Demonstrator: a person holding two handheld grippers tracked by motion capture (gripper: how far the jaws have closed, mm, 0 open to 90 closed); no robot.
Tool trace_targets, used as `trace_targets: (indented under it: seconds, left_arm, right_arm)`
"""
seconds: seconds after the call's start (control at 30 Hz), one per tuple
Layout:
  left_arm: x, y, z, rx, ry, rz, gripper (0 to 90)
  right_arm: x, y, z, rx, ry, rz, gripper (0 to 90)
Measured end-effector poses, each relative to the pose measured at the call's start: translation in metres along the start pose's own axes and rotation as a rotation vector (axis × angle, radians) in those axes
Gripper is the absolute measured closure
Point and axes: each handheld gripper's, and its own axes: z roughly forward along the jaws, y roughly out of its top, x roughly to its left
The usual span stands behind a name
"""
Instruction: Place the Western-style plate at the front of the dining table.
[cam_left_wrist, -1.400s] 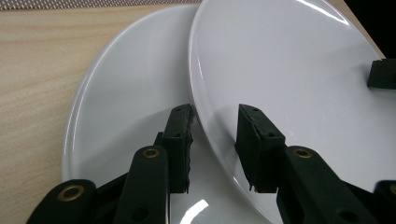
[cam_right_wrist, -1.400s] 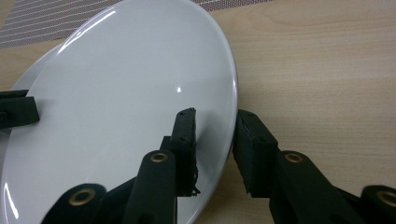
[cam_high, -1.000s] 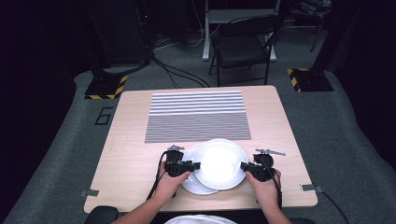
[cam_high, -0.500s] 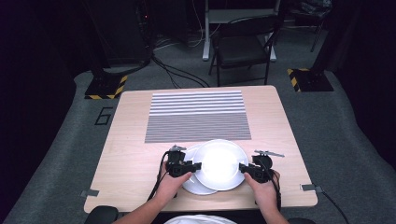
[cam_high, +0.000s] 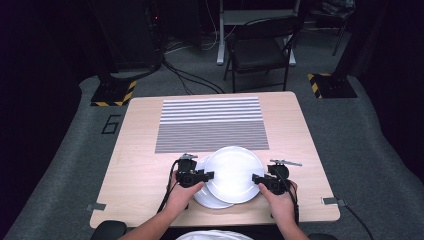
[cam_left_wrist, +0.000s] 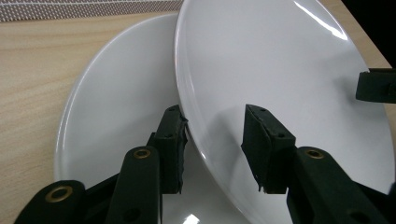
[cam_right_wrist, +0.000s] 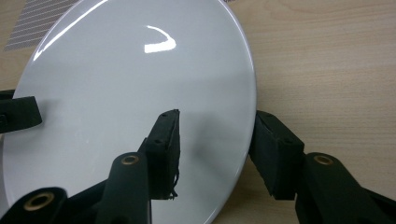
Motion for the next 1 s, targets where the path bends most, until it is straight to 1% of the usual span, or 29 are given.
trace_targets:
  seconds: [0.03,0.07,0.1,0.13,0.17,0.23,0.27,0.33,0.4,0.53,0.57,0.6,0.63,0.7,0.77,0.9,0.97,1.0]
  left_arm:
    - [0.000,0.001,-0.001,-0.002,-0.001,-0.001,59.0]
    - [0.001,0.002,-0.002,-0.006,0.000,-0.001,58.9]
    - [0.001,0.003,-0.002,-0.008,0.002,-0.006,58.7]
    - [0.002,0.004,-0.003,-0.009,0.000,-0.002,58.5]
    - [0.002,0.005,-0.003,-0.015,-0.002,-0.010,58.5]
    - [0.002,0.006,-0.005,-0.016,-0.002,-0.010,58.5]
    - [0.003,0.007,-0.005,-0.022,0.003,-0.007,58.5]
    - [0.003,0.008,-0.005,-0.022,0.006,-0.004,58.5]
    - [0.004,0.009,-0.005,-0.017,0.014,-0.005,58.5]
    - [0.008,0.011,-0.006,-0.021,0.025,-0.014,58.3]
    - [0.008,0.011,-0.007,-0.026,0.027,-0.022,58.3]
    - [0.009,0.011,-0.007,-0.025,0.027,-0.020,58.3]
    - [0.010,0.012,-0.008,-0.028,0.029,-0.025,58.3]
    - [0.012,0.014,-0.008,-0.030,0.036,-0.021,58.3]
    - [0.013,0.015,-0.009,-0.036,0.040,-0.025,58.3]
    - [0.014,0.020,-0.011,-0.044,0.054,-0.017,58.1]
    - [0.015,0.023,-0.012,-0.052,0.054,-0.026,57.8]
    - [0.016,0.024,-0.012,-0.057,0.058,-0.029,57.7]
  right_arm:
    - [0.001,0.001,0.000,0.004,0.002,0.013,53.3]
    - [0.001,0.001,0.000,0.003,0.010,0.001,53.3]
    - [0.002,0.002,0.000,0.007,0.012,0.002,53.2]
    - [0.002,0.003,0.000,0.006,0.011,-0.003,53.2]
    - [0.003,0.003,0.000,0.012,0.012,-0.002,53.3]
    - [0.003,0.005,0.001,0.013,0.018,0.007,53.2]
    - [0.003,0.006,0.001,0.014,0.018,0.004,53.3]
    - [0.004,0.007,0.002,0.018,0.021,0.010,53.3]
    - [0.005,0.008,0.002,0.020,0.021,0.006,53.3]
    - [0.010,0.012,0.003,0.008,0.022,-0.002,53.3]
    - [0.011,0.013,0.003,0.008,0.025,0.012,53.3]
    - [0.011,0.014,0.004,0.003,0.031,0.001,53.3]
    - [0.012,0.014,0.004,0.008,0.032,0.008,53.3]
    - [0.014,0.016,0.005,0.003,0.032,-0.001,53.3]
    - [0.016,0.018,0.006,0.001,0.036,0.000,53.3]
    - [0.019,0.022,0.008,-0.006,0.037,-0.008,53.3]
    - [0.021,0.023,0.010,-0.003,0.032,-0.005,53.3]
    - [0.021,0.024,0.011,-0.003,0.034,-0.016,53.3]
